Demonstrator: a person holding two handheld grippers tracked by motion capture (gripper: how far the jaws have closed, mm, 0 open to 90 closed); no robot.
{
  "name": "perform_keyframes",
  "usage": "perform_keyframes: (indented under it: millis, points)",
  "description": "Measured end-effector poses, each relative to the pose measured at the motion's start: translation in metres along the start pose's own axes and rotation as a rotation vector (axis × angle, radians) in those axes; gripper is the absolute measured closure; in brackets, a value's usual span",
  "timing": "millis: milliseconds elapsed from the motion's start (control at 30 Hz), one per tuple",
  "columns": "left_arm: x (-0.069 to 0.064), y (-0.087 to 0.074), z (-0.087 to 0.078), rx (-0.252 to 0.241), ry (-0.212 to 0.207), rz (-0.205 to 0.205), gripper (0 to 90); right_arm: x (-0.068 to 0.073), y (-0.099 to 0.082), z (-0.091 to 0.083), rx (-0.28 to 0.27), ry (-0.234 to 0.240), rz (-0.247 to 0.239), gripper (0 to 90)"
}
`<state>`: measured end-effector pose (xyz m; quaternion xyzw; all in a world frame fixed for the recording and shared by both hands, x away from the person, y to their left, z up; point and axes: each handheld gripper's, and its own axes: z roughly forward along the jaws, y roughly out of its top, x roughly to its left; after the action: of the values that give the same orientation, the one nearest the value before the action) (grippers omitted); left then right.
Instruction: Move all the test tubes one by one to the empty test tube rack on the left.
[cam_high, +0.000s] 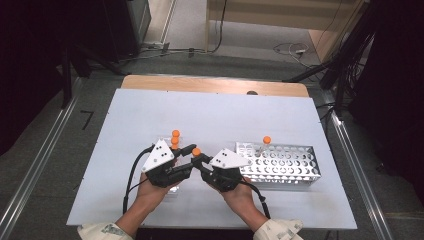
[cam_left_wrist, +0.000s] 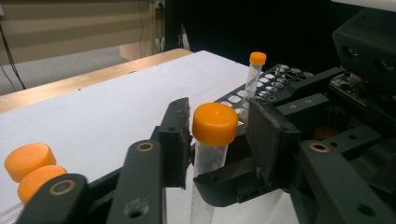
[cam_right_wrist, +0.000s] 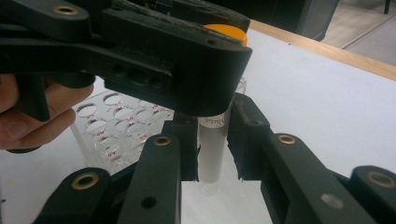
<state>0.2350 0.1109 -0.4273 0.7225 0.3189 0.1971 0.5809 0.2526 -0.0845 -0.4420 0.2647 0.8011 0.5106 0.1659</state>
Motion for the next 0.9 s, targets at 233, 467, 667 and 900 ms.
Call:
perform_keyframes:
  millis: [233,467,667,900]
  points:
    - [0.000,0.000,-0.001,-0.003,0.011,0.007,68.6,0.000,0.000,0.000,-0.003,0.003,-0.001,71.1]
    - [0.004,0.006,-0.010,-0.034,0.025,-0.007,69.5,-0.002,0.000,-0.003,-0.007,0.009,0.013,45.4]
    - [0.016,0.010,-0.028,-0.041,0.070,-0.041,69.5,-0.014,-0.004,-0.013,-0.008,-0.032,0.031,36.1]
    - [0.023,0.012,-0.046,-0.063,0.109,-0.055,69.5,-0.026,-0.011,-0.026,-0.003,-0.063,0.046,35.5]
